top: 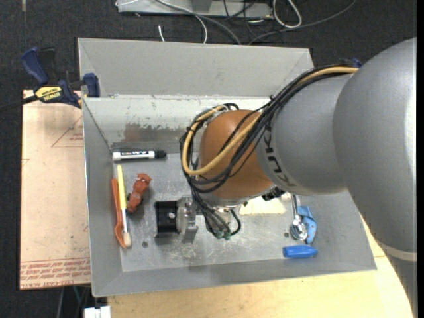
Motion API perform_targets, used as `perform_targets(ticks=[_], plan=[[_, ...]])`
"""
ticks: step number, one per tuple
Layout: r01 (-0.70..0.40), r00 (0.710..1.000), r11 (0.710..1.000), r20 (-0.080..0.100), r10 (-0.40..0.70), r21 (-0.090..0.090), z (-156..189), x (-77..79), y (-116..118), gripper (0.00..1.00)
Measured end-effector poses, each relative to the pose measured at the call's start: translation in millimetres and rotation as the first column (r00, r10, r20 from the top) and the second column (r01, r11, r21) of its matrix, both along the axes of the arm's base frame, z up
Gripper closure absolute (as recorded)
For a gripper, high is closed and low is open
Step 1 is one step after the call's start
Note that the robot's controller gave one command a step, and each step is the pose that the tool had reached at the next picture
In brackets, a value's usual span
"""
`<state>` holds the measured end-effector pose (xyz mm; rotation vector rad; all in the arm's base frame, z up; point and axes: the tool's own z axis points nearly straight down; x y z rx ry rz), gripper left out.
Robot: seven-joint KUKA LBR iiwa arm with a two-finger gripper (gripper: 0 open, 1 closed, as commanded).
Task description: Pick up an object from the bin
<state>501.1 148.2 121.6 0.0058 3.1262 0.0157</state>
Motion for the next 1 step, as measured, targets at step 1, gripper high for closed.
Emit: perform_targets(ticks=[1], plan=[[0.000, 1.000, 1.000, -0.008, 0.000, -0.002, 31.0, -2.0, -0.5, 1.00]])
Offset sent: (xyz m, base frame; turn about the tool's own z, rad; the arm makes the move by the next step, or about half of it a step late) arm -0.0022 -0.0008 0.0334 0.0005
